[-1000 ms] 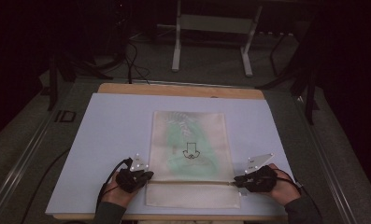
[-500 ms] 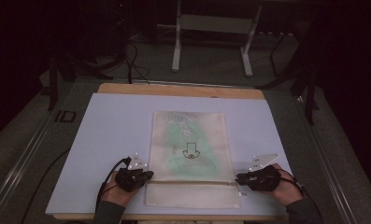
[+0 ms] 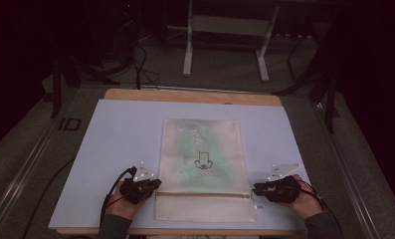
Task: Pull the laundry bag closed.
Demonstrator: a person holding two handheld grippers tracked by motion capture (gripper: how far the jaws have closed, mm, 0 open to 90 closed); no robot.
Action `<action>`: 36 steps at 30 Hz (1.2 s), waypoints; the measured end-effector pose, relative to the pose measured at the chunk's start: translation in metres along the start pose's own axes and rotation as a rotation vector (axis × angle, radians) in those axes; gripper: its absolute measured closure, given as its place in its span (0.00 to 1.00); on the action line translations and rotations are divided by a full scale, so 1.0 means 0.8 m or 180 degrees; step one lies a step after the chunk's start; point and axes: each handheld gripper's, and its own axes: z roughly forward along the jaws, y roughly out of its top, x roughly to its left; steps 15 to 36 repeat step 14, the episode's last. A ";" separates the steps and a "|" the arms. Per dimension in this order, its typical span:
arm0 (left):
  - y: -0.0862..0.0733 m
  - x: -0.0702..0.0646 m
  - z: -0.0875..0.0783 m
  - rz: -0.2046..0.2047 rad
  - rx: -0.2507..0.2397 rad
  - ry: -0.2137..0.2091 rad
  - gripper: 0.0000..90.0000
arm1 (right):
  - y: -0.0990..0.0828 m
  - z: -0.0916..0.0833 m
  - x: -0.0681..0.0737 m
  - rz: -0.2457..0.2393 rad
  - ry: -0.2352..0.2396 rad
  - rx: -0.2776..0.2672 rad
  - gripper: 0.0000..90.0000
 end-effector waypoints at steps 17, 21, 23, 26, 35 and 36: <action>-0.004 0.010 -0.006 -0.0110 -0.0099 0.0258 0.95 | -0.012 0.003 -0.010 0.0191 -0.0159 -0.0097 0.83; -0.004 0.010 -0.006 -0.0110 -0.0099 0.0258 0.95 | -0.012 0.003 -0.010 0.0191 -0.0159 -0.0097 0.83; -0.004 0.010 -0.006 -0.0110 -0.0099 0.0258 0.95 | -0.012 0.003 -0.010 0.0191 -0.0159 -0.0097 0.83; -0.004 0.010 -0.006 -0.0110 -0.0099 0.0258 0.95 | -0.012 0.003 -0.010 0.0191 -0.0159 -0.0097 0.83; -0.004 0.010 -0.006 -0.0110 -0.0099 0.0258 0.95 | -0.012 0.003 -0.010 0.0191 -0.0159 -0.0097 0.83; -0.004 0.010 -0.006 -0.0110 -0.0099 0.0258 0.95 | -0.012 0.003 -0.010 0.0191 -0.0159 -0.0097 0.83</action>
